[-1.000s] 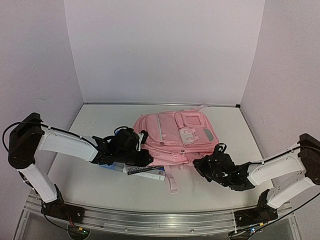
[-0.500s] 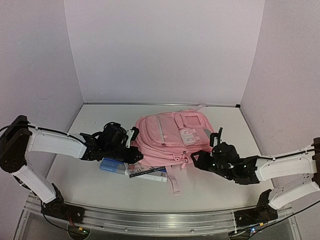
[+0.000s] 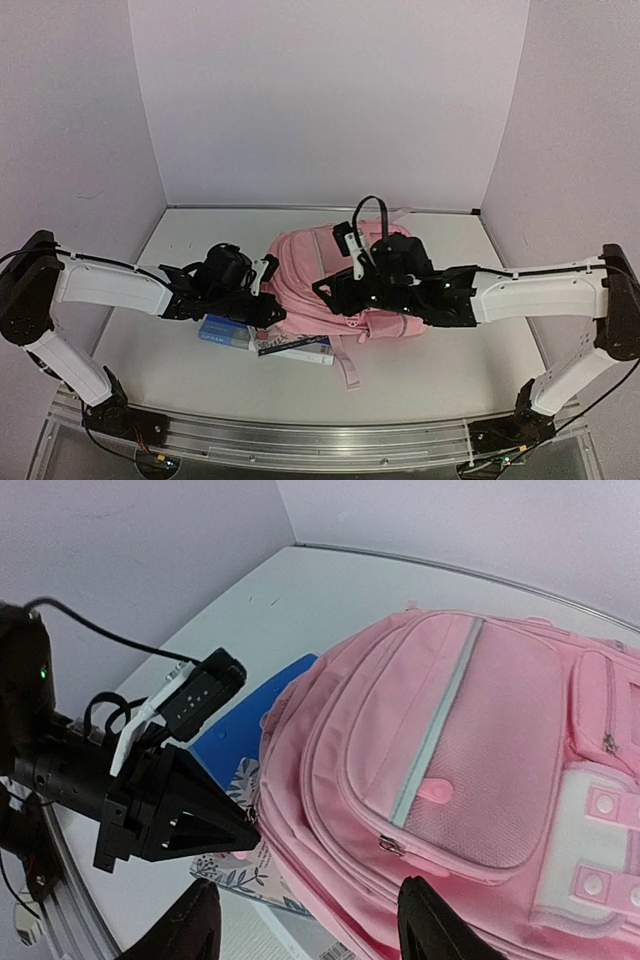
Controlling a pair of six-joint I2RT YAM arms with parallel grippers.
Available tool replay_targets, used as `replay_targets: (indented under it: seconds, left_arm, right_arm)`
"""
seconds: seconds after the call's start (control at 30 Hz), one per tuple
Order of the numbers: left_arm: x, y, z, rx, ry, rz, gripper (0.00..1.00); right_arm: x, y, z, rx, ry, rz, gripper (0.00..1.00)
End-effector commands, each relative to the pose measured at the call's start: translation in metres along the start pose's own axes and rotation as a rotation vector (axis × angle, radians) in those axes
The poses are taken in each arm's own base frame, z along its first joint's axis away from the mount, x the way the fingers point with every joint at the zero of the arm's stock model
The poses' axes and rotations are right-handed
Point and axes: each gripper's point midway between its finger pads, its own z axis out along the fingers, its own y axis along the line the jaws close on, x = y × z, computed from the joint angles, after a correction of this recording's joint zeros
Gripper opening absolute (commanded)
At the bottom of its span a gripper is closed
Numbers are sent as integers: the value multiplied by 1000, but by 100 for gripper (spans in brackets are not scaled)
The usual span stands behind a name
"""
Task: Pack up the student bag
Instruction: Unzip the student bag at the center of the board.
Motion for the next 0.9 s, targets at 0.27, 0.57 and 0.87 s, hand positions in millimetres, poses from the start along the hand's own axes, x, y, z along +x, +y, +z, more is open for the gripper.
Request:
replay_targets:
  seconds: [0.27,0.57,0.87]
  left_arm:
    - [-17,-16,-17,40,-41,18,0]
    - [-20,-17,-20,40,-50,24,0]
    - [-22,-12,-23,16,-71,12,0]
  right_arm:
    - [24,21,69,9,131,-306,53]
    - [47,4,98,99,189,-397,51]
    - [48,-16,110,222,158,-424,22]
